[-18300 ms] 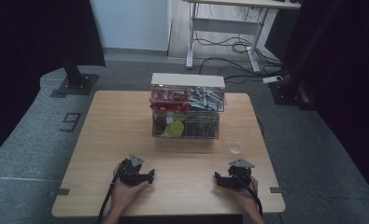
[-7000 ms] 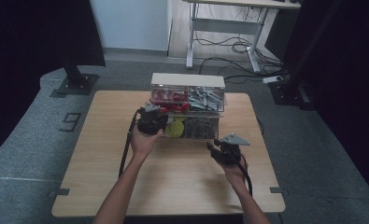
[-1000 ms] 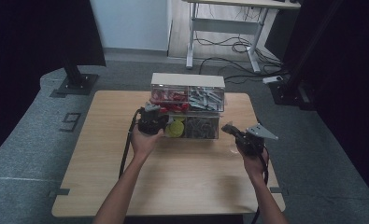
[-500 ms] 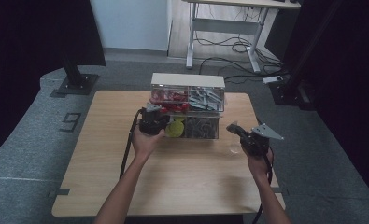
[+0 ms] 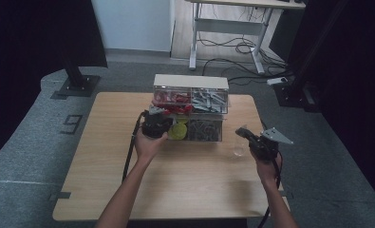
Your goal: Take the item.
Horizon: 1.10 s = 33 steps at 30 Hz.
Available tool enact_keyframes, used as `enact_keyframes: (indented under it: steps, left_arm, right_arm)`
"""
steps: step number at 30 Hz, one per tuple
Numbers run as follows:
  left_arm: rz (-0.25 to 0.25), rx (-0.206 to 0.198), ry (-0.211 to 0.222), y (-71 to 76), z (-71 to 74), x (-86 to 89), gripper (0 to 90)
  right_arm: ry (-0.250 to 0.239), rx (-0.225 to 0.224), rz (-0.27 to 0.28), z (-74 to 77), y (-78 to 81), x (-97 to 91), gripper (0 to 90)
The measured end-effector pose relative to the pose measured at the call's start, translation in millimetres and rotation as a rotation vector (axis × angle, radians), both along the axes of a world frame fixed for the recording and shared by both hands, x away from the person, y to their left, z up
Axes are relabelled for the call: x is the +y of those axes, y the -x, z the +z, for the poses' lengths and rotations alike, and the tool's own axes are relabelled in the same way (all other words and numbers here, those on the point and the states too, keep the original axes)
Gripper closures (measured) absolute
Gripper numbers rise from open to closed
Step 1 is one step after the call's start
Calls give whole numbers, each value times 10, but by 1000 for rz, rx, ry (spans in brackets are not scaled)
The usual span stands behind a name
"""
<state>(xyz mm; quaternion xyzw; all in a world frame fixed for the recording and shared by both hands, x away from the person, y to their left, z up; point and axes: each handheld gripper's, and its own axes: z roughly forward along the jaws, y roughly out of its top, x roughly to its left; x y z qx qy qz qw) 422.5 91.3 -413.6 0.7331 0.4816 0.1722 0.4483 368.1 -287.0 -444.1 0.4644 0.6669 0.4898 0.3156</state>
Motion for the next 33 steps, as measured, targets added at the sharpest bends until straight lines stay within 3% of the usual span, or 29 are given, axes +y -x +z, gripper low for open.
enact_keyframes:
  steps: [25, 26, 28, 33]
  left_arm:
    - [1, -1, -5, 13, -4, -14, 898]
    - [1, -3, -5, 13, -5, -18, 898]
    - [-1, -3, -4, 15, -5, -24, 898]
    - [-3, 0, -9, 13, -14, -29, 898]
  right_arm:
    - [3, 39, -42, -117, -48, -181, 891]
    - [12, 62, -29, -139, -69, -177, 833]
    - [42, 57, -47, -166, -75, -154, 746]
    - [36, 58, -53, -192, -68, -146, 686]
